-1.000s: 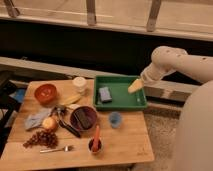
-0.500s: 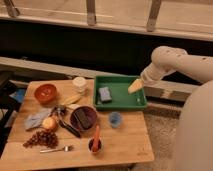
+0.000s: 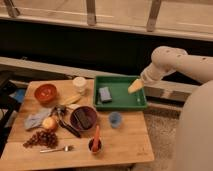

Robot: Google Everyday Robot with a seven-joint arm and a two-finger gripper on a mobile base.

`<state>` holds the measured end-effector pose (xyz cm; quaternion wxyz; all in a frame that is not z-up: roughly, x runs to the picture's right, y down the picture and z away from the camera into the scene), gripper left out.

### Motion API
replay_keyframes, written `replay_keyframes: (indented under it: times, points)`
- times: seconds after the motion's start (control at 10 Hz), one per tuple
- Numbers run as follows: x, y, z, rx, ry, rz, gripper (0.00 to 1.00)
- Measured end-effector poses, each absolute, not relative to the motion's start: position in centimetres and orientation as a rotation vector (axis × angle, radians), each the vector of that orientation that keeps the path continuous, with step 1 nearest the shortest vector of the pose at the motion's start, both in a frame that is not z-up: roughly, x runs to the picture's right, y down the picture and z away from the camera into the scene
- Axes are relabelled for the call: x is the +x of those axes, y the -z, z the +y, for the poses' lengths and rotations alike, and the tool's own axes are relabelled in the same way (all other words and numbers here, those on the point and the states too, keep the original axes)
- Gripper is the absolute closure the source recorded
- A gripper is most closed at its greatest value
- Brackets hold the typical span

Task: Place grapes in table surface

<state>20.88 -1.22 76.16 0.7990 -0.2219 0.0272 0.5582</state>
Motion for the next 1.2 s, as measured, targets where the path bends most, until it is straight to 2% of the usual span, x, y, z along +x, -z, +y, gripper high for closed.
replay_keyframes:
  times: [0.8,1.0,1.2]
  points:
    - [20.9,-76.1,-1.3,-0.478,-1.184,0.054,0.2]
    - [19.5,-75.9,-1.2,-0.489,-1.101,0.038,0.2]
    - [14.8,-75.8,-1.2,-0.515,-0.961,0.006,0.2]
